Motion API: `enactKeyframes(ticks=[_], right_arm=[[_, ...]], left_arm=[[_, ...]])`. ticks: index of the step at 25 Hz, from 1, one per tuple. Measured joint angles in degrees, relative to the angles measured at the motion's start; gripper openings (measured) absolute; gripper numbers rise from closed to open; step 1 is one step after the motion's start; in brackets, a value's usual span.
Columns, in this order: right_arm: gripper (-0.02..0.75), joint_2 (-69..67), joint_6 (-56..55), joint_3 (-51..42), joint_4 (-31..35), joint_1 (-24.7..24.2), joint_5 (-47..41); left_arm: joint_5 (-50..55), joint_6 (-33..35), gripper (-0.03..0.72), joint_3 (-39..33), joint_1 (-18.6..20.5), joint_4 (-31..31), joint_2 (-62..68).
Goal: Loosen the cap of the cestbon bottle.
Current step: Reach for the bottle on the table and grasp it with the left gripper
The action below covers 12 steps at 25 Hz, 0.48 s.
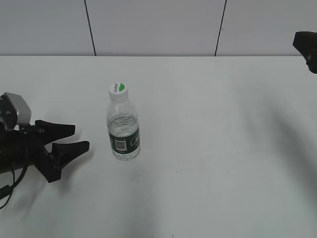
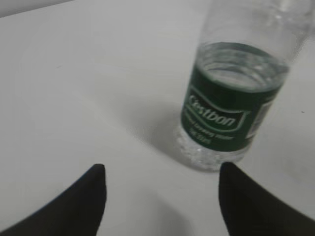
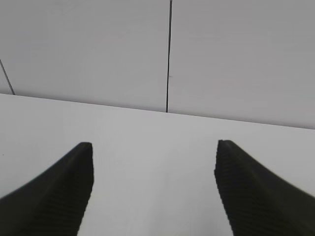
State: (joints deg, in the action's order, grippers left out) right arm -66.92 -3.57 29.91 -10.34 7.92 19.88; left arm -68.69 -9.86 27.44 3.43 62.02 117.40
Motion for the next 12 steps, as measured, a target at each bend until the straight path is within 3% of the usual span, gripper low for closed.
enactKeyframes(ticks=[4,12], right_arm=[[0.591,0.0,-0.1,0.0,0.0,0.0,0.0],[0.591,0.0,-0.2,0.0,0.0,0.0,0.0]], left_arm=[[-0.2,-0.3,0.526,4.9,-0.9,6.4,1.5],[-0.3,-0.6,0.551,7.3,-7.1,5.8,1.5]])
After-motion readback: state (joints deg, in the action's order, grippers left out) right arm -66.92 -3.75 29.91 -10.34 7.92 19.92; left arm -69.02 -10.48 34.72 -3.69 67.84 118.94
